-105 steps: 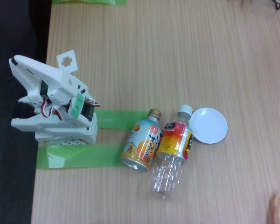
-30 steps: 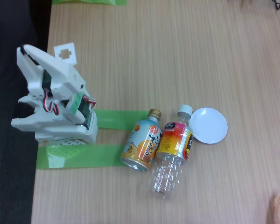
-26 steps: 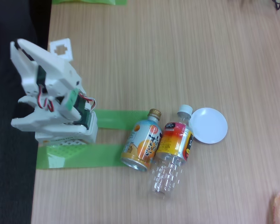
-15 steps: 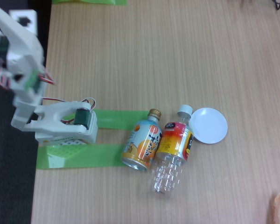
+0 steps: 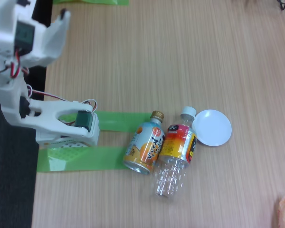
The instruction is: Pick up the plastic bottle and stand it up on the white place
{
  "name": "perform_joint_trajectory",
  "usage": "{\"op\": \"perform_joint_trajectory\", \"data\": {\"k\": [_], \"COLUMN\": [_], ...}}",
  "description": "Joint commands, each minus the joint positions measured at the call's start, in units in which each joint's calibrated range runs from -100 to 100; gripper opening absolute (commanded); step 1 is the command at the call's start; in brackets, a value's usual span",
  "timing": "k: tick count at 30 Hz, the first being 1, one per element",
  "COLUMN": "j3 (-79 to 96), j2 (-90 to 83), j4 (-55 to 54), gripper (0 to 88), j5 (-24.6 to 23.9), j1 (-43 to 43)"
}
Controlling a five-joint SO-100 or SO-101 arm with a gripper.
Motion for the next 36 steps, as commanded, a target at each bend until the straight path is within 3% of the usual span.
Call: {"op": "perform_joint_trajectory", "data": {"k": [1,7,13,24,33,36], "j3": [-12.11,-27.95,-35.38,-35.11,-34.38,-29.49], "j2": [13.22,30.44,39.93,41.78,41.78,41.78], "j4": [5.12,20.83,30.36,50.79,53.28,53.45], "gripper": [25.0,25.1,25.2,25.2,25.2,25.2], "j5": [0.14,-0.54,-0.54,-8.83,-19.85,-21.53], "j1": [0.37,-0.81,-12.37,-27.78,-30.67,-30.44]}}
